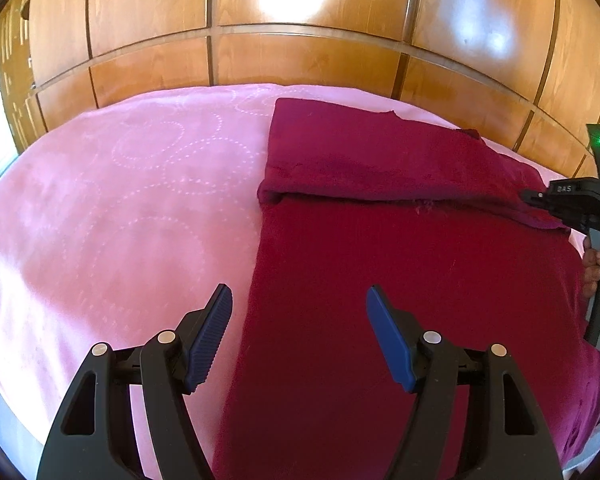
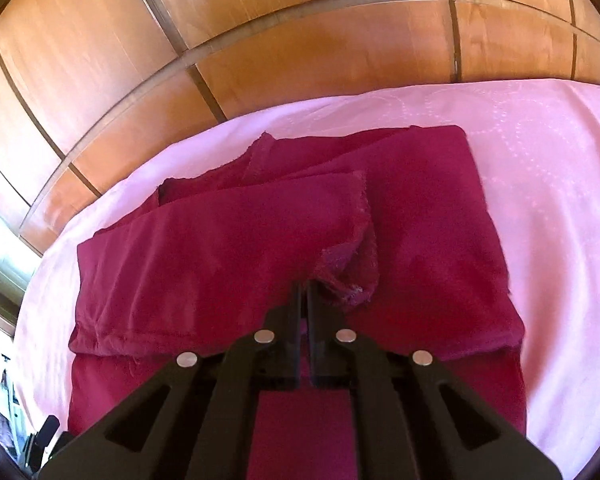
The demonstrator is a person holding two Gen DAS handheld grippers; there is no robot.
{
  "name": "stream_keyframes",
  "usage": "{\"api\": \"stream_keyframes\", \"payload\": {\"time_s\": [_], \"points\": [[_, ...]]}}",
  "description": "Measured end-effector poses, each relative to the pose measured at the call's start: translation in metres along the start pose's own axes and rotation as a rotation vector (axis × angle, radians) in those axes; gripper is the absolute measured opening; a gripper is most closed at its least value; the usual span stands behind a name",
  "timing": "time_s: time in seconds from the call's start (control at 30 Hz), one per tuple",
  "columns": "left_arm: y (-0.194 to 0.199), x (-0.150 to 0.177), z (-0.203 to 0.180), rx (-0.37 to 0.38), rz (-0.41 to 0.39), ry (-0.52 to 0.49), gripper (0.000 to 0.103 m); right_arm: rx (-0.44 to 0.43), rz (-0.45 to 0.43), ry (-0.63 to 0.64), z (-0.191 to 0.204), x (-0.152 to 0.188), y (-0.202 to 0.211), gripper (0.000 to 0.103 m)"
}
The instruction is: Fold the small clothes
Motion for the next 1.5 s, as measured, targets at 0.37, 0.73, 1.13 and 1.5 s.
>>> {"api": "stream_keyframes", "payload": {"time_s": [0.37, 0.73, 1.13, 1.5], "points": [[0.008, 0.017, 0.011, 0.001, 0.028, 0.042, 0.069, -0.02, -0.047, -0.034, -0.012, 0.002, 0.021, 0.035], [0.031, 0.041, 0.024, 0.025, 0.053, 0.052, 0.069, 0.038, 0.045, 0.009, -0.022, 0.016, 0.01, 0.029], [0.062, 0.102, 0.028, 0.16, 0.186, 0.008, 0.069, -0.003, 0.14, 0.069, -0.08, 0.12, 0.116, 0.064], [0.067, 0.123, 0.028, 0.233, 0.288, 0.008, 0.013, -0.086, 0.303, 0.033, -0.086, 0.223, 0.165, 0.026]]}}
Point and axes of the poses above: each gripper's, at about its wrist camera, not at the fingertips, and y roughly against the way its jaws point, z to its left, x to its underside, the point moved 7 cm from there along -y, roughly the way its jaws point, and after that the axes turned 2 degrees about y, right-handed, at the moved point
